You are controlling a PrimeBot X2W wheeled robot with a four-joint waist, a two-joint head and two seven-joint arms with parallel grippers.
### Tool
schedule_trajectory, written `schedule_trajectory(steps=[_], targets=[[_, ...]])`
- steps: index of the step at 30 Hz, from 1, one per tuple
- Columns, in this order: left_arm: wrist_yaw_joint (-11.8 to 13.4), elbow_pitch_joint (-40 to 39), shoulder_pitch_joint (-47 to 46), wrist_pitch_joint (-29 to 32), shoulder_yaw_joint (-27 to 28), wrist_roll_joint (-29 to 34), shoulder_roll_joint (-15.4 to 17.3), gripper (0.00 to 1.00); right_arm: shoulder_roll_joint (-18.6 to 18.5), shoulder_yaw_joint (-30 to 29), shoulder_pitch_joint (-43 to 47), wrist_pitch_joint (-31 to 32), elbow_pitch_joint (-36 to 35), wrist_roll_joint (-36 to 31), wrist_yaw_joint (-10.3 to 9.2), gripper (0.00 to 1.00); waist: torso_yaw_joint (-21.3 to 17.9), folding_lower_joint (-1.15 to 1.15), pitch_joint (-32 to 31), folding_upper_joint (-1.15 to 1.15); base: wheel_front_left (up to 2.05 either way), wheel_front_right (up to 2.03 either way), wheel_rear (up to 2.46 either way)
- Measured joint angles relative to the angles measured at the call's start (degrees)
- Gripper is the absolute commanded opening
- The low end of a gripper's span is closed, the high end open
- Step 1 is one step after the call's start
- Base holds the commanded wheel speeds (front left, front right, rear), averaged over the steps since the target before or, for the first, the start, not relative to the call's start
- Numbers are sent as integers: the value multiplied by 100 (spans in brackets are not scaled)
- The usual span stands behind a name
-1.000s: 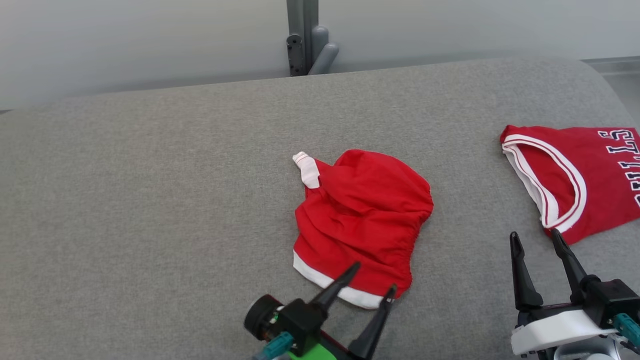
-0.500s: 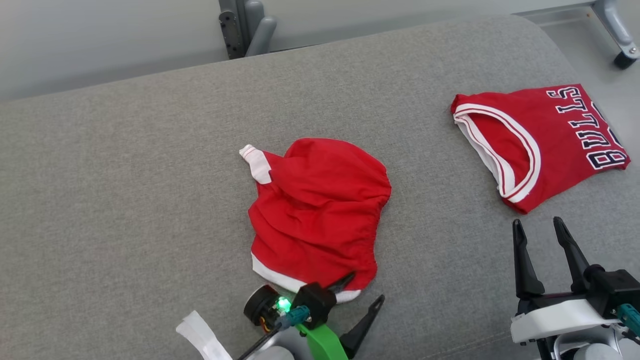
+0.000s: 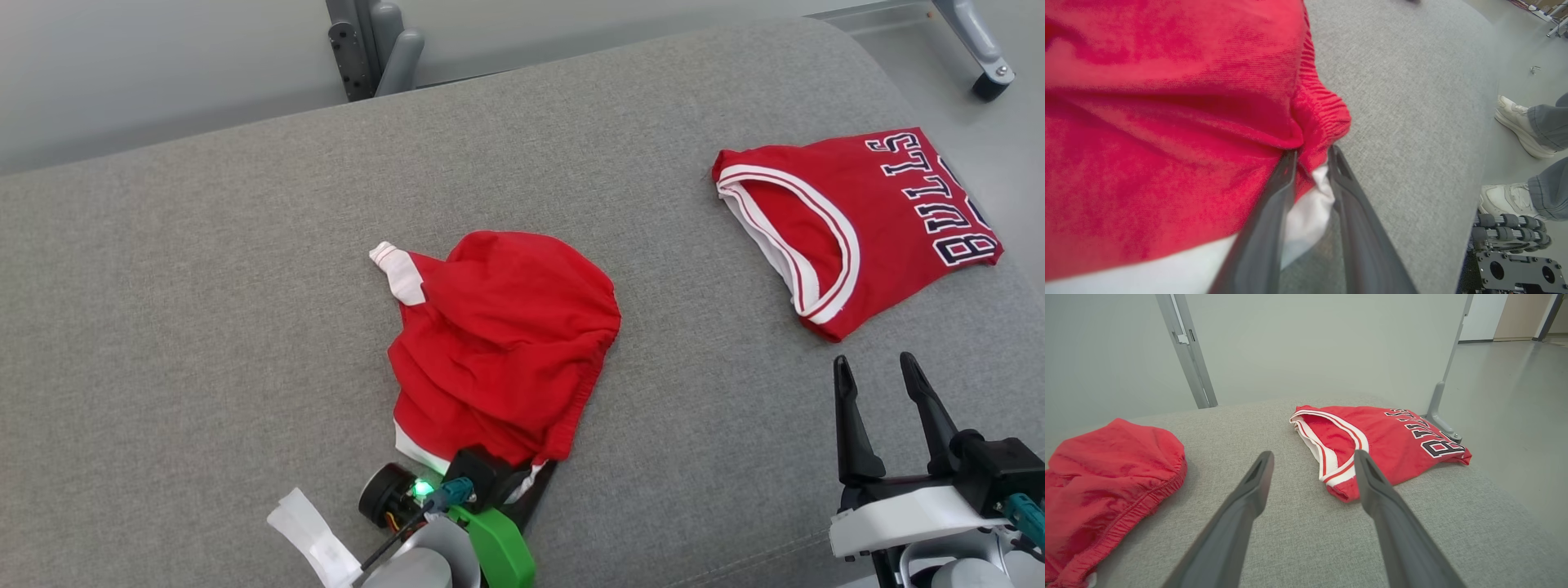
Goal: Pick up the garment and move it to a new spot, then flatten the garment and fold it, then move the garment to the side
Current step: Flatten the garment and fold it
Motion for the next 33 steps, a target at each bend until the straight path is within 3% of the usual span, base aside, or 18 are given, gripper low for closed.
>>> schedule_trajectory(steps=[6, 13, 20, 26, 33], targets=[[-8, -214, -91, 37, -131, -435, 51, 0, 13, -8, 1, 0, 0, 14, 0, 100, 36, 0, 6, 0, 0, 0, 0], [4, -1690, -689, 43, 59, -1293, 51, 0, 29, 23, -7, 0, 25, 56, 0, 100, 113, 0, 61, 0, 0, 0, 0], [376, -2943, -1454, 44, 519, -1946, 52, 0, 40, 174, -62, 0, 85, 107, 0, 100, 64, 0, 55, 0, 0, 0, 0], [767, -3783, -1817, 43, 1334, -2404, 48, 0, 43, 233, -149, 0, 133, 196, 0, 100, -45, 0, 59, 0, 0, 0, 0], [1050, -4408, -1338, 42, 2224, -2373, 45, 0, 44, 229, -167, 0, 155, 268, 0, 100, -60, 0, 102, 0, 0, 0, 0]])
